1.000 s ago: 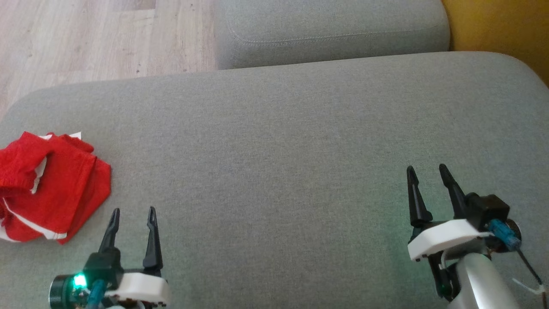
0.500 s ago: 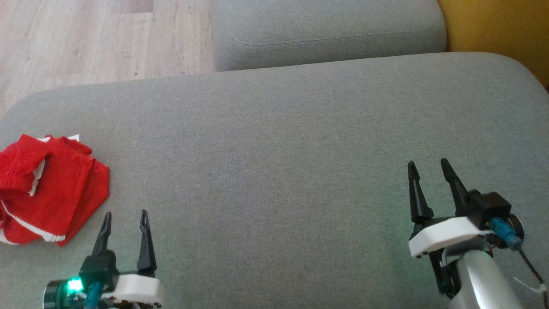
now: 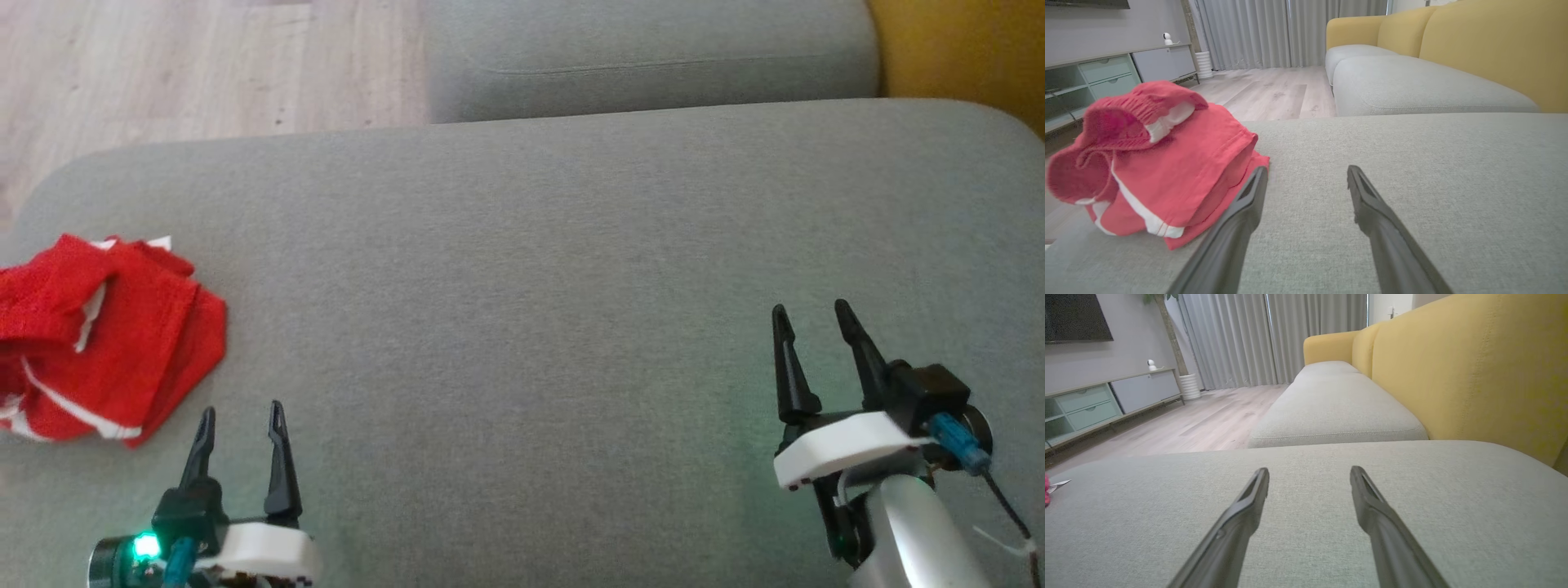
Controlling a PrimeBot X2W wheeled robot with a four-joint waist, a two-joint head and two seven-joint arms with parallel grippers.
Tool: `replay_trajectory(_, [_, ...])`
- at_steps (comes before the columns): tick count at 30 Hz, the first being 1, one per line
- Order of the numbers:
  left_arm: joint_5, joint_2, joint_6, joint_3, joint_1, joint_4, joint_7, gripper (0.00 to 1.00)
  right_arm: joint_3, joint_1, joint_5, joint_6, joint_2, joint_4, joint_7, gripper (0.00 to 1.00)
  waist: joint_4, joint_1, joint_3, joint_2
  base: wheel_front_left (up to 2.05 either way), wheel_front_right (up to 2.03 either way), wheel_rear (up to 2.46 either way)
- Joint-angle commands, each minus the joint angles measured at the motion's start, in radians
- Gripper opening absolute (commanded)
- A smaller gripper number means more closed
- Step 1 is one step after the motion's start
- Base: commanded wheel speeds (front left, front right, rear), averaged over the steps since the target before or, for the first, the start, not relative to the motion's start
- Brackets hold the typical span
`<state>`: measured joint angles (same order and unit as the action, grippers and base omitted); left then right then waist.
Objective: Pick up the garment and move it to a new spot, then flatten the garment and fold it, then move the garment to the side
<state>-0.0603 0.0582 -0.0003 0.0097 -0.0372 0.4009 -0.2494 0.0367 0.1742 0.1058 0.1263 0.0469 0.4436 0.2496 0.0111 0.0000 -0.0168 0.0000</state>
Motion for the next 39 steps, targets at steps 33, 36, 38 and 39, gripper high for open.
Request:
replay_trajectory(33, [-0.013, -0.008, 0.004, 0.076, -0.060, -0.076, -0.012, 1.00, 0.175, 0.111, 0.017, 0.004, 0.003, 0.026, 0.012, 1.00, -0.513, 0.0000, -0.081, 0.0000, 0.00, 0.00, 0.00])
replay_trajectory(36, [-0.014, -0.008, 0.005, 0.092, -0.052, -0.074, -0.012, 1.00, 0.178, 0.111, 0.016, 0.004, 0.003, 0.028, 0.012, 1.00, -0.526, 0.0000, -0.083, 0.0000, 0.00, 0.00, 0.00])
replay_trajectory(38, [-0.015, -0.008, 0.006, 0.103, -0.050, -0.072, -0.012, 1.00, 0.181, 0.111, 0.016, 0.004, 0.003, 0.029, 0.012, 1.00, -0.529, 0.0000, -0.085, 0.0000, 0.00, 0.00, 0.00])
replay_trajectory(39, [-0.016, -0.008, 0.006, 0.107, -0.049, -0.072, -0.012, 1.00, 0.183, 0.111, 0.016, 0.004, 0.003, 0.029, 0.012, 1.00, -0.529, 0.0000, -0.087, 0.0000, 0.00, 0.00, 0.00])
